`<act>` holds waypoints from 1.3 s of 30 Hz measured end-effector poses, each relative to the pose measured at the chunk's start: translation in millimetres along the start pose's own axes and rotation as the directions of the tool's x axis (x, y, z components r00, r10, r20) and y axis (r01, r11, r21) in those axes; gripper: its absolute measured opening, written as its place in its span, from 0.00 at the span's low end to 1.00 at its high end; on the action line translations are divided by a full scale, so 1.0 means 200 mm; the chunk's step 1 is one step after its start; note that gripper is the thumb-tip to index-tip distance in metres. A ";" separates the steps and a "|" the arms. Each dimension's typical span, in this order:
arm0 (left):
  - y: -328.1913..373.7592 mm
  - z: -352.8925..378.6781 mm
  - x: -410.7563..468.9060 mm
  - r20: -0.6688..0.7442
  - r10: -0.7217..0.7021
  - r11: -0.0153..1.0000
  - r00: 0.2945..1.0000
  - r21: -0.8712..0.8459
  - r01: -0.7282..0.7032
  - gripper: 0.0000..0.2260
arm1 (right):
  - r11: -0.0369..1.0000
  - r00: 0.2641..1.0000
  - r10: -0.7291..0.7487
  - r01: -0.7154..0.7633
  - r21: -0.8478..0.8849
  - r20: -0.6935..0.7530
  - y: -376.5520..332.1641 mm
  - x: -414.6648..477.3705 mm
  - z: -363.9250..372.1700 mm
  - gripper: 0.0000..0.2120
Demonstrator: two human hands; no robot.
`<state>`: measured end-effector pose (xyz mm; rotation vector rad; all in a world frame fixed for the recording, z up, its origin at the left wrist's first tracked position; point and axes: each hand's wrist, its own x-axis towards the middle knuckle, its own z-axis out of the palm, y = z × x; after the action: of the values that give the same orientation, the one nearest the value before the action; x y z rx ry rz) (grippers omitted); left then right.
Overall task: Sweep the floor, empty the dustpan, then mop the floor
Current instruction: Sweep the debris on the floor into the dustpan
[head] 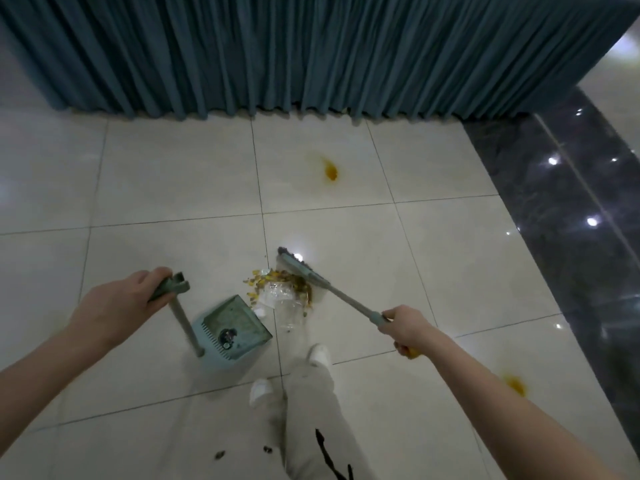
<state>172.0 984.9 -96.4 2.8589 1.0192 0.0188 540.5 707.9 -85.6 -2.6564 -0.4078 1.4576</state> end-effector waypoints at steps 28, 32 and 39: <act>0.62 0.09 -0.54 -0.023 -0.480 0.876 0.877 0.046 0.481 0.17 | 0.293 0.833 -0.435 0.489 -0.822 0.341 -0.06 0.53 -0.34 0.24; 0.69 0.09 -0.63 -0.030 -0.519 0.854 0.854 0.022 0.520 0.16 | 0.214 0.811 -0.471 0.487 -0.847 0.348 -0.13 0.49 -0.46 0.22; 0.84 0.11 -0.88 -0.061 -0.562 0.826 0.825 0.006 0.563 0.17 | 0.114 0.746 -0.535 0.528 -0.842 0.396 -0.12 0.36 -0.32 0.22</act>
<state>142.0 742.0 -96.0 2.4636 1.8444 0.0403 626.8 755.0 -104.7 -2.4312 -2.6280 1.0213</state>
